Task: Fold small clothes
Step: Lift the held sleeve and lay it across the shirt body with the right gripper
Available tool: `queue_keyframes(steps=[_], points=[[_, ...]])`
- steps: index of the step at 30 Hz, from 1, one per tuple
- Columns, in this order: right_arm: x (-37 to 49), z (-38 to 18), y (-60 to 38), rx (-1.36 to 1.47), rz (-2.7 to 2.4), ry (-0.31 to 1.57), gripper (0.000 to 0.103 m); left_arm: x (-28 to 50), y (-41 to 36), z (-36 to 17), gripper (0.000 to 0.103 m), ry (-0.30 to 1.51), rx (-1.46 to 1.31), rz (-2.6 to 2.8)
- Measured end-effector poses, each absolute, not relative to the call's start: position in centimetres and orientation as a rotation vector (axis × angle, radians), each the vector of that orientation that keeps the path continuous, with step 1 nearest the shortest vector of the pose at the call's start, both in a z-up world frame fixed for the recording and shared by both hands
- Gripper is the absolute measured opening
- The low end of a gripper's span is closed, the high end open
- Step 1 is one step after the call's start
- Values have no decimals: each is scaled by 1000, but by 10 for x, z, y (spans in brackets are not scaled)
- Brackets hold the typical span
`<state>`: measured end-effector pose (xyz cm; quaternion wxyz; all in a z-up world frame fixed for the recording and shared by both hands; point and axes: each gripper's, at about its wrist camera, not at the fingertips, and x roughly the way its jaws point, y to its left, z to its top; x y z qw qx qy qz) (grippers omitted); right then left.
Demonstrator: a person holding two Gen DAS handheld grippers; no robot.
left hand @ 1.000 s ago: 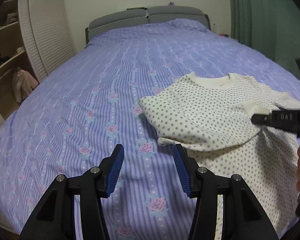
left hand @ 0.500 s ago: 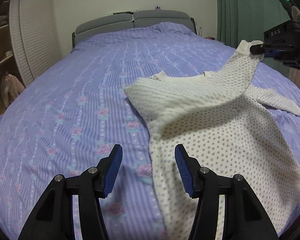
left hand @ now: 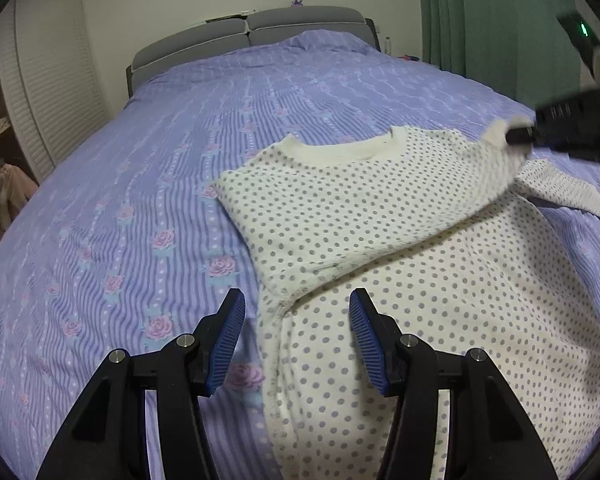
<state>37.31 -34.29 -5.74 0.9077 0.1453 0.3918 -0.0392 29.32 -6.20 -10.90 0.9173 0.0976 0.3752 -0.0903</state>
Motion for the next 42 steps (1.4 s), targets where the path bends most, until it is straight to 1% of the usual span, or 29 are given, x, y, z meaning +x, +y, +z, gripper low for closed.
queue_keyframes(steps=[8, 12, 15, 17, 18, 19, 20, 21, 22, 24, 26, 28, 30, 37, 42], points=[[364, -91, -363, 318, -93, 875, 12, 291, -63, -107, 58, 772, 201, -180], [365, -99, -366, 330, -103, 891, 12, 290, -66, -108, 58, 777, 200, -184], [366, -103, -366, 330, -110, 902, 14, 289, -66, -108, 59, 774, 202, -184], [365, -103, -365, 316, -117, 909, 18, 290, -66, -107, 60, 776, 201, -179], [365, -102, -365, 305, -128, 913, 24, 290, -66, -107, 60, 780, 201, -176], [363, -100, -365, 291, -146, 916, 32, 289, -67, -106, 60, 782, 201, -175], [361, -98, -366, 287, -162, 912, 37, 289, -67, -104, 60, 780, 201, -176], [358, -96, -369, 290, -182, 907, 45, 288, -69, -102, 60, 778, 209, -170], [353, -92, -374, 299, -205, 899, 48, 287, -71, -99, 60, 779, 219, -162], [340, -83, -383, 313, -237, 874, 51, 285, -76, -92, 60, 775, 222, -166], [325, -76, -392, 310, -286, 848, 57, 282, -83, -84, 66, 767, 220, -179], [306, -71, -404, 313, -335, 808, 68, 280, -93, -76, 68, 761, 215, -209], [285, -68, -422, 343, -382, 776, 71, 278, -107, -70, 68, 757, 215, -237], [229, -86, -503, 581, -494, 724, 71, 286, -178, -60, 68, 732, 241, -337], [212, -102, -530, 679, -510, 706, 71, 303, -232, -55, 68, 766, 199, -419]])
